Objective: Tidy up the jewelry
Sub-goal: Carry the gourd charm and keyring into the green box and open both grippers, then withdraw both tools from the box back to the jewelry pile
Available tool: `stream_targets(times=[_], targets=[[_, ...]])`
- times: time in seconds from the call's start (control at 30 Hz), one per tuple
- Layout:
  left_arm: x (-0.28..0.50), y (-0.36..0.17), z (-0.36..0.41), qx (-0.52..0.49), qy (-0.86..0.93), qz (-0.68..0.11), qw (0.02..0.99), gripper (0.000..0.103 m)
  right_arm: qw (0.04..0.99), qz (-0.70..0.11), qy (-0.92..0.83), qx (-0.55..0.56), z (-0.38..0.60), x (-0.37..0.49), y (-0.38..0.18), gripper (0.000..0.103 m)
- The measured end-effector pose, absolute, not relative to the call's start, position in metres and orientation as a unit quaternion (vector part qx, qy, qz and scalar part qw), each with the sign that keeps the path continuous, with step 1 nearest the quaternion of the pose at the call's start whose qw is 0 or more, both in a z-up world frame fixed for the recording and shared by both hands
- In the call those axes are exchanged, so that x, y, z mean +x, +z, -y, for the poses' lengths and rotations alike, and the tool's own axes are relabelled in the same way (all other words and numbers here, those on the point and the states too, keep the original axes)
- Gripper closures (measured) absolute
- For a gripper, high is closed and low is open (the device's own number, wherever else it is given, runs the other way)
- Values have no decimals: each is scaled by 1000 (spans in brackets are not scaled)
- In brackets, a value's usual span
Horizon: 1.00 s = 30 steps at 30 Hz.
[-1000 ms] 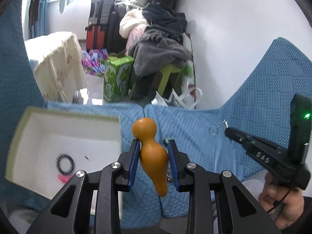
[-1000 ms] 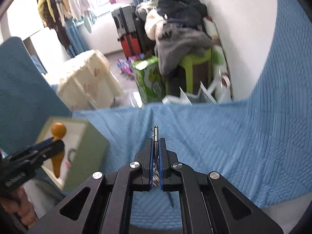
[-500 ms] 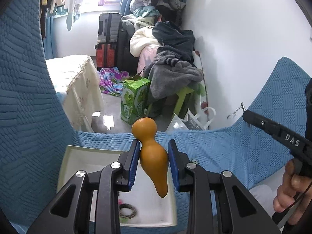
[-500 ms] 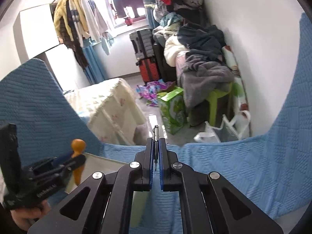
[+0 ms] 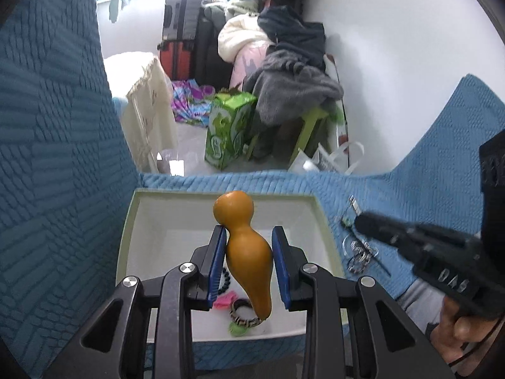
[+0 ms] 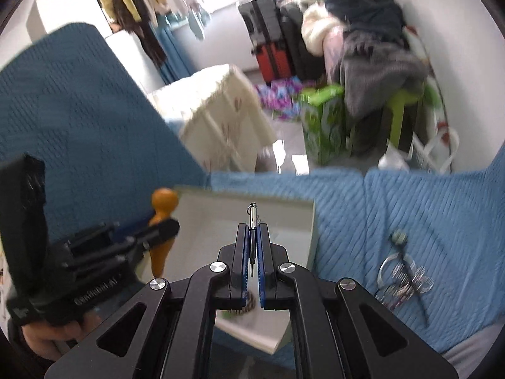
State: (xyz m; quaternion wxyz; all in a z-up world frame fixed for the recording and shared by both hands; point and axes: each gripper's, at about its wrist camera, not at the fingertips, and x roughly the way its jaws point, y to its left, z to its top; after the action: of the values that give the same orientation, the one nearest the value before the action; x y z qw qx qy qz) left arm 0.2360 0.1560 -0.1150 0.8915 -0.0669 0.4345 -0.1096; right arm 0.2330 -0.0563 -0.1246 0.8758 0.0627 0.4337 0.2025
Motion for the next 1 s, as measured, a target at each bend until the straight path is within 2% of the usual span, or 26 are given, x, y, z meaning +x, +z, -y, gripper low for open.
stream_targets(times=[0.17,0.37,0.6,0.67,0.83,0.87,0.9,0.93,0.97,1.0], targets=[[234,-141,-164,-74,-111,-455,880,74,859,-470,193,55,50,228,-158,101],[234,-170,-165,-79,-118,-481,865,73,853,-484,190,41,44,224,-172,101],[233,-178,-164,-84,-115,-492,859,73,853,-485,189,33,43,222,-178,100],[233,-176,-162,-75,-109,-492,861,73,854,-483,192,32,43,221,-176,96],[227,-161,-158,-60,-97,-480,870,72,851,-478,214,34,46,220,-165,93],[226,-156,-158,-60,-96,-477,872,66,853,-474,217,32,47,218,-161,88],[225,-152,-158,-59,-93,-473,874,51,855,-469,221,31,49,217,-156,83],[225,-146,-159,-58,-88,-467,878,42,857,-463,224,32,52,216,-150,80],[223,-139,-160,-59,-80,-457,884,26,861,-455,225,33,56,214,-143,80],[221,-130,-162,-62,-73,-445,890,19,863,-451,227,33,58,214,-138,79]])
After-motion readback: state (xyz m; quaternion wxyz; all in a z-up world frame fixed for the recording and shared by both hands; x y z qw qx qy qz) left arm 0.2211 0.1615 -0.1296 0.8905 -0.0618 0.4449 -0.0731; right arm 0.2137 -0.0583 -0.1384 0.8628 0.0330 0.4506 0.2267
